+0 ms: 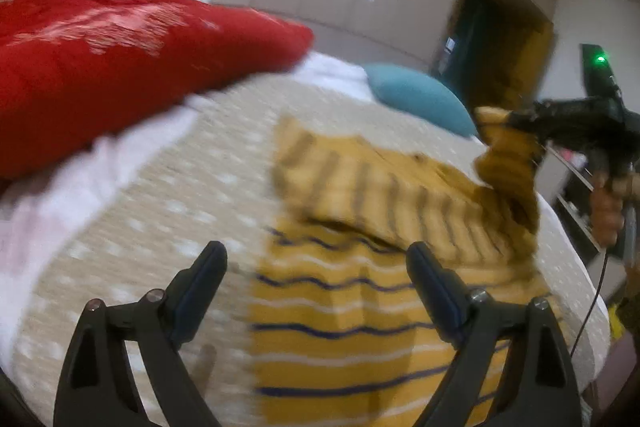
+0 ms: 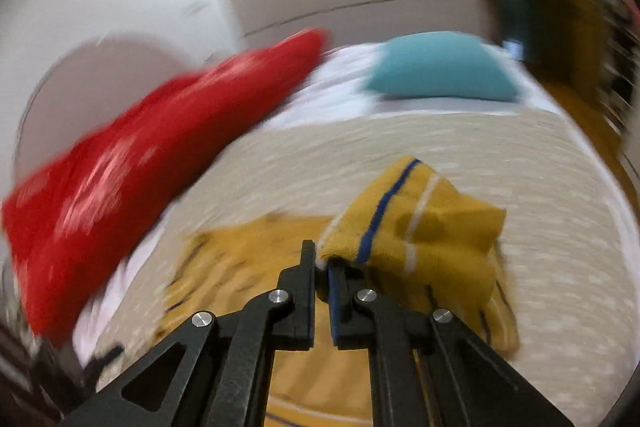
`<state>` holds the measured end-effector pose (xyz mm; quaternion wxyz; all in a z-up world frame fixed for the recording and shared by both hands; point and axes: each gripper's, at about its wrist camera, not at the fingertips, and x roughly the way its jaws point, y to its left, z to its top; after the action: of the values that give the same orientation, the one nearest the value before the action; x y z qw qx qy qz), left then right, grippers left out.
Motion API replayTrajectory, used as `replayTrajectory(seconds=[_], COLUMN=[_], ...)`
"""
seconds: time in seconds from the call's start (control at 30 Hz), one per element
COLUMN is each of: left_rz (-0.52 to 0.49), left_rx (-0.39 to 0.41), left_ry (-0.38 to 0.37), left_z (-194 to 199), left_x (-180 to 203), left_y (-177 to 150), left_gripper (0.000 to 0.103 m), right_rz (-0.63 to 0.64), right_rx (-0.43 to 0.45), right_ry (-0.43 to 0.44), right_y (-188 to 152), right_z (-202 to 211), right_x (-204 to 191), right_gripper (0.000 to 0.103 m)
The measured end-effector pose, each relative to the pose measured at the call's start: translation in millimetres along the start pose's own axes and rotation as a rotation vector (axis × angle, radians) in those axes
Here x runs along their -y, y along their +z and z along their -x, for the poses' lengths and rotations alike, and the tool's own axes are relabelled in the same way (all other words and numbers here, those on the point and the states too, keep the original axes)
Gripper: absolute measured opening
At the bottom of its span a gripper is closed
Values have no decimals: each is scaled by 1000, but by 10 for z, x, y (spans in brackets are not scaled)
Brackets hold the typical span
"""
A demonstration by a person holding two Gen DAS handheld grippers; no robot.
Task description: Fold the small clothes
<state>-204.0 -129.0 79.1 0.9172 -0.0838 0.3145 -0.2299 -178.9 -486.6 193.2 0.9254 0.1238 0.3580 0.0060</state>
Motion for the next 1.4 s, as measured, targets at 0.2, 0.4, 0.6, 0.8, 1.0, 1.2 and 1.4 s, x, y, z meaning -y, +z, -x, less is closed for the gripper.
replayTrajectory(seconds=[0.2, 0.4, 0.6, 0.8, 1.0, 1.2, 1.4], left_rz=[218, 267, 255, 228, 165, 141, 148], left_rx=[-30, -36, -51, -44, 6, 13, -21], left_ry=[98, 102, 45, -1, -5, -14, -1], left_z=[-8, -26, -102, -173, -108, -161, -274], left_x=[-648, -807, -684, -465, -201, -28, -40], left_y=[27, 61, 66, 60, 87, 102, 125], left_gripper=[91, 91, 91, 91, 91, 91, 91], right_rz=[188, 176, 110, -38, -187, -236, -227], right_rx=[-262, -292, -226, -144, -48, -168, -177], right_ry=[139, 119, -1, -118, -237, -179, -273], right_y=[-640, -762, -679, -655, -715, -751, -864], right_z=[-999, -1153, -822, -344, 105, -363, -272], right_x=[-1210, -1184, -600, 221, 1025, 1206, 1388], right_gripper=[10, 39, 41, 50, 66, 60, 18])
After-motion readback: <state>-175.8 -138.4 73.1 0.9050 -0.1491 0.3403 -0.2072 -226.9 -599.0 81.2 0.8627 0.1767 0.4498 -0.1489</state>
